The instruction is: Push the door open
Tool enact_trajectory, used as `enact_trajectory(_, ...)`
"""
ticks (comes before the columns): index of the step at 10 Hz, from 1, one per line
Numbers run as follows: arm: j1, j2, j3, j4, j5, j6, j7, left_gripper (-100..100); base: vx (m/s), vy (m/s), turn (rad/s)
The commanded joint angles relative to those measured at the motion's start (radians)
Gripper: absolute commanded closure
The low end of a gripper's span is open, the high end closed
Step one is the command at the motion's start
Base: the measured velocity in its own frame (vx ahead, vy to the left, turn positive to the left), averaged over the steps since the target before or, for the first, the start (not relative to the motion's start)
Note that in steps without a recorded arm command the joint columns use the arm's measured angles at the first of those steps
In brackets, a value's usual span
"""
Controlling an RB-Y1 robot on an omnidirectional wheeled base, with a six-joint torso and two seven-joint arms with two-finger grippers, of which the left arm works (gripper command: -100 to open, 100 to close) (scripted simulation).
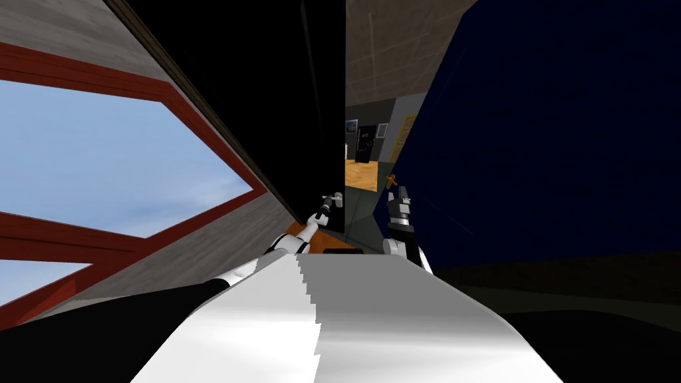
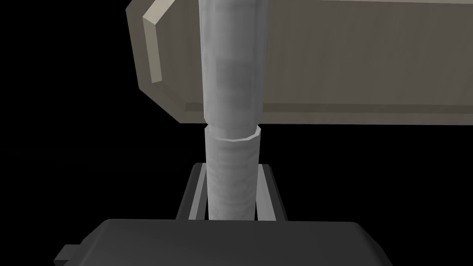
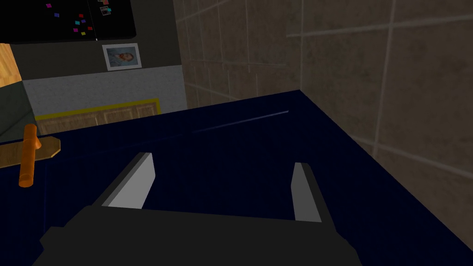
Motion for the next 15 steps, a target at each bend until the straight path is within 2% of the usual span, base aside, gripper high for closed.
enact_trajectory(1,-0.001,0.023,0.027,-0.011,0.008,0.001,-0.007,100,0.146,-0.180,0.090)
enact_trajectory(5,0.003,0.039,0.070,-0.005,0.020,0.000,-0.022,100,0.141,-0.150,0.064)
enact_trajectory(7,0.003,0.042,0.077,-0.004,0.022,0.000,-0.024,100,0.124,-0.114,0.061)
enact_trajectory(8,0.005,0.049,0.098,-0.002,0.028,0.000,-0.032,100,0.131,-0.148,0.053)
enact_trajectory(11,0.006,0.051,0.105,-0.001,0.030,0.000,-0.034,100,0.087,-0.094,0.046)
enact_trajectory(12,0.007,0.057,0.125,0.002,0.036,-0.001,-0.041,100,0.093,-0.098,0.044)
enact_trajectory(15,0.009,0.064,0.150,0.006,0.043,-0.001,-0.050,100,0.128,-0.156,0.083)
